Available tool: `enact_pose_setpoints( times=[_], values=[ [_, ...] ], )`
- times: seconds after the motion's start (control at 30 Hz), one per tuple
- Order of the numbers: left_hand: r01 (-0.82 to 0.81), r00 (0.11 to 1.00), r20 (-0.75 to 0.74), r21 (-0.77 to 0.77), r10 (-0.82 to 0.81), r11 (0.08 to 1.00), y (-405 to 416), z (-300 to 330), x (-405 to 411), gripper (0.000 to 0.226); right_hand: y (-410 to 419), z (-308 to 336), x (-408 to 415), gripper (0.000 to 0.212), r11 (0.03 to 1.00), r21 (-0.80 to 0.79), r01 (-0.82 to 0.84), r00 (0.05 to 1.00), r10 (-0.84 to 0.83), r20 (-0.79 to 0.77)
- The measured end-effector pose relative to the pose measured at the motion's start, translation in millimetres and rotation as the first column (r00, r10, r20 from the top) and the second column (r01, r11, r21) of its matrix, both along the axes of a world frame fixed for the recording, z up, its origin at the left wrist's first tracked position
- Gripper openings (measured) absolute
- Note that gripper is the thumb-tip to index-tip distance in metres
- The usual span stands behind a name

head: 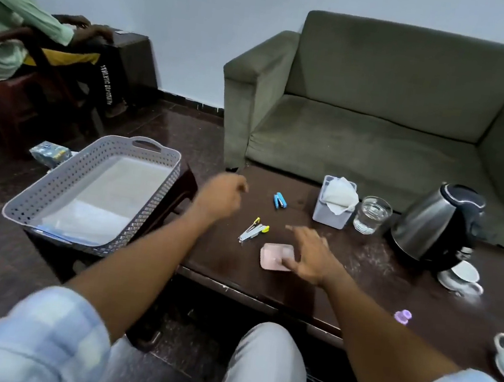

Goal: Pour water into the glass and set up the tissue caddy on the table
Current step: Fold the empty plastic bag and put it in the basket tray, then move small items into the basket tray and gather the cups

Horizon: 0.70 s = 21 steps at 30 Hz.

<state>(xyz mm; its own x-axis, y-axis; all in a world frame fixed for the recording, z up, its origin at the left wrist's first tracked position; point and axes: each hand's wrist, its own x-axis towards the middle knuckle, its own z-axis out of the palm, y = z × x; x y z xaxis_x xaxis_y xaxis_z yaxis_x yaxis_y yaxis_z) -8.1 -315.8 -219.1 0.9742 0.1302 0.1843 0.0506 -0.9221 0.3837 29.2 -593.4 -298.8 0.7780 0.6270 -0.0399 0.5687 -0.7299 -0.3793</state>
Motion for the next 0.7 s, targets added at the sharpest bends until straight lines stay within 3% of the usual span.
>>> enact_pose_setpoints(
  times=[0.1,0.17,0.43,0.7],
  values=[
    [-0.04,0.936,-0.351,-0.005,0.035,0.999,-58.7,-41.3,18.9,0.048,-16.3,-14.2,-11.5,0.098,0.996,-0.093,-0.015,0.994,0.005,-0.11],
    [-0.093,0.898,-0.43,0.032,0.098,0.995,-77.7,-62.7,16.7,0.048,-18.8,-21.7,-17.8,0.099,0.996,-0.091,0.002,0.99,-0.014,-0.137],
    [-0.15,0.935,-0.319,0.05,0.158,0.987,-87.5,-77.9,5.4,0.036,-12.1,-45.2,-24.9,0.085,0.992,0.028,0.121,0.989,-0.118,-0.088],
    [-0.313,0.927,-0.275,-0.186,0.256,0.931,-71.3,-87.5,3.0,0.039,-9.6,-60.5,-23.2,0.055,0.934,0.157,0.32,0.946,-0.305,-0.113]
  ],
)
